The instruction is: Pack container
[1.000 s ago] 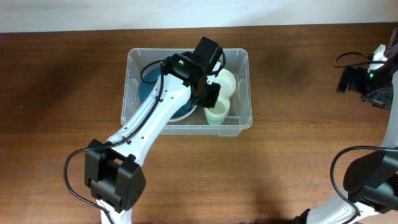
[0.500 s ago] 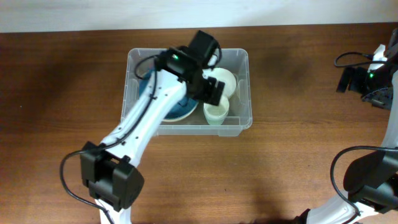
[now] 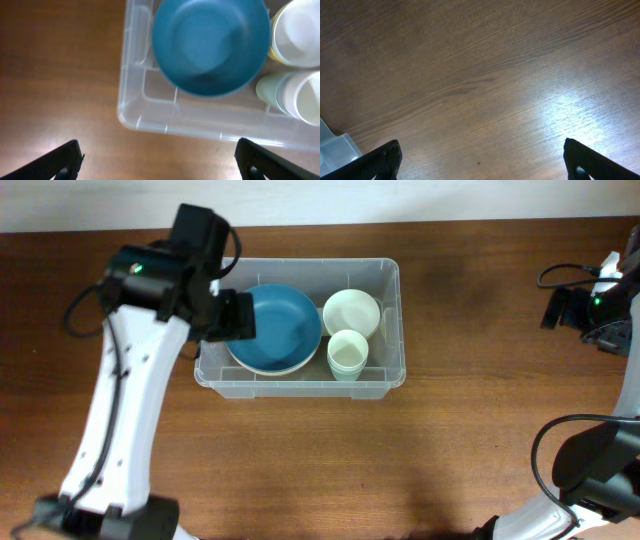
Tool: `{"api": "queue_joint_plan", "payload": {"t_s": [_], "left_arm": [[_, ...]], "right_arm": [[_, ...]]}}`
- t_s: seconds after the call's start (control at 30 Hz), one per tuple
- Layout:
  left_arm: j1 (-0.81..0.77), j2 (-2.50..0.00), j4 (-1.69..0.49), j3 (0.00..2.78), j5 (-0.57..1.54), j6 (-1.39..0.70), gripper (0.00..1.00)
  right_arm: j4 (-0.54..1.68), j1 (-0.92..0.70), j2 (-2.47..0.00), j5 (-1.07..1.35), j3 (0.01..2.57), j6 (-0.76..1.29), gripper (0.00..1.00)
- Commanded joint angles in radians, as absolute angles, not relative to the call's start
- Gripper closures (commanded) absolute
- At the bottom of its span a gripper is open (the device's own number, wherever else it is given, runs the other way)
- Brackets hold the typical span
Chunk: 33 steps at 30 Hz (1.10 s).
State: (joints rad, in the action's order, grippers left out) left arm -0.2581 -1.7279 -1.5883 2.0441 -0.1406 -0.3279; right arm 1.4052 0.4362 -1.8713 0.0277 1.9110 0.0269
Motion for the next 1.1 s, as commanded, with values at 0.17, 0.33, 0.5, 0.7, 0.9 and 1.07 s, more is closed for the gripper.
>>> {"api": "queue_joint_plan", "payload": {"t_s": [0.17,0.33,0.5,0.7,0.9,1.07], "left_arm": [[-0.259,-1.517,-1.686,2.025,-0.173,-0.461,0.0],[-0.27,-1.403,-1.687,1.946,-0.172,-0.472,0.0],[-0.27,-1.355,-1.687,1.934,-0.144,-0.471,0.01],[-0.27,-1.349,-1.687,1.934,-0.144,-0.471,0.0],[-0.27,-1.348,-1.687,1.934,-0.142,-0.471,0.01],[-0.27,-1.348,-1.687,1.925,-0.102,-0.47,0.0]], "right_arm": [[1.404,0.439,-1.875,0.03,1.907,0.034,0.01],[1.404,0.439,-1.875,0.03,1.907,0.034,0.01],[1.404,0.439,-1.875,0.03,1.907,0.034,0.01],[1.404,0.439,-1.875,0.03,1.907,0.034,0.01],[1.404,0.439,-1.875,0.03,1.907,0.034,0.01],[1.404,0.439,-1.875,0.03,1.907,0.034,0.01]]}}
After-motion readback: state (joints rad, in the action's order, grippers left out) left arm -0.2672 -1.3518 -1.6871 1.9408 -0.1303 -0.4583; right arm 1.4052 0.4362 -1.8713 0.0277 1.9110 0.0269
